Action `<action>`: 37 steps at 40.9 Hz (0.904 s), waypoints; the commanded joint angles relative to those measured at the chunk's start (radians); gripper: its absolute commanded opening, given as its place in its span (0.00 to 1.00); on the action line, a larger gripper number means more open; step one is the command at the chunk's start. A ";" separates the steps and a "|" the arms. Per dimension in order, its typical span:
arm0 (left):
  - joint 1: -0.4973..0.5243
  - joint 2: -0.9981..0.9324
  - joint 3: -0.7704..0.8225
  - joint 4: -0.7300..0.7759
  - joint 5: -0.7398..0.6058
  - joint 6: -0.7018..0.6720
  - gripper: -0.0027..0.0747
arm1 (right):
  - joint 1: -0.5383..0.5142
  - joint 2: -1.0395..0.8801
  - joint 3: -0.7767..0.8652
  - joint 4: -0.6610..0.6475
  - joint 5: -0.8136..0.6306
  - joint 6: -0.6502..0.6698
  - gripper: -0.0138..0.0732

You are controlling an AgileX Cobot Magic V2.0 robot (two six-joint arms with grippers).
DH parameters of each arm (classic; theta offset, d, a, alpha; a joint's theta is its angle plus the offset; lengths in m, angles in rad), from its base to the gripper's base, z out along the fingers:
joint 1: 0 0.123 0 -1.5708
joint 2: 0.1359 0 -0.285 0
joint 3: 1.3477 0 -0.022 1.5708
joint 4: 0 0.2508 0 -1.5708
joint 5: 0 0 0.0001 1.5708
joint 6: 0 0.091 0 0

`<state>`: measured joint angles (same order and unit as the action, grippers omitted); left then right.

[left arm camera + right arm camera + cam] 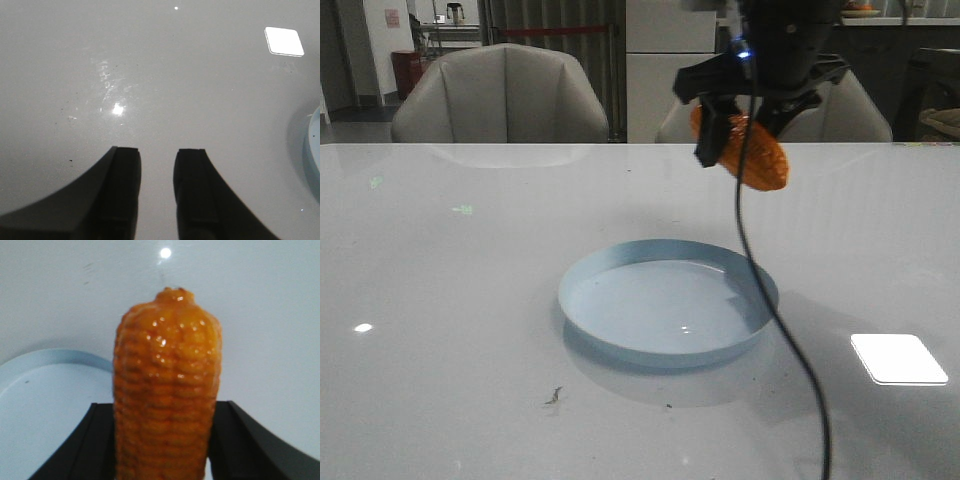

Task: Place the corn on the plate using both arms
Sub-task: 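Lift the corn with the right gripper and carry it over the plate, then lower the corn onto the plate and open the right gripper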

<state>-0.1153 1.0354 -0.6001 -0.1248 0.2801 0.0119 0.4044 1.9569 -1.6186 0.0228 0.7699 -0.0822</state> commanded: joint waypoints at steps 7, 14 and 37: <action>-0.001 -0.020 -0.027 -0.016 -0.070 -0.012 0.37 | 0.083 0.015 -0.031 0.002 0.017 -0.019 0.46; -0.001 -0.020 -0.027 -0.016 -0.070 -0.012 0.37 | 0.084 0.073 -0.031 0.036 0.068 -0.019 0.61; -0.001 -0.020 -0.027 -0.016 -0.070 -0.012 0.37 | 0.084 0.115 -0.093 0.047 0.147 -0.019 0.71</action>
<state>-0.1153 1.0354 -0.6001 -0.1286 0.2801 0.0119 0.4902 2.1354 -1.6642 0.0595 0.9232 -0.0884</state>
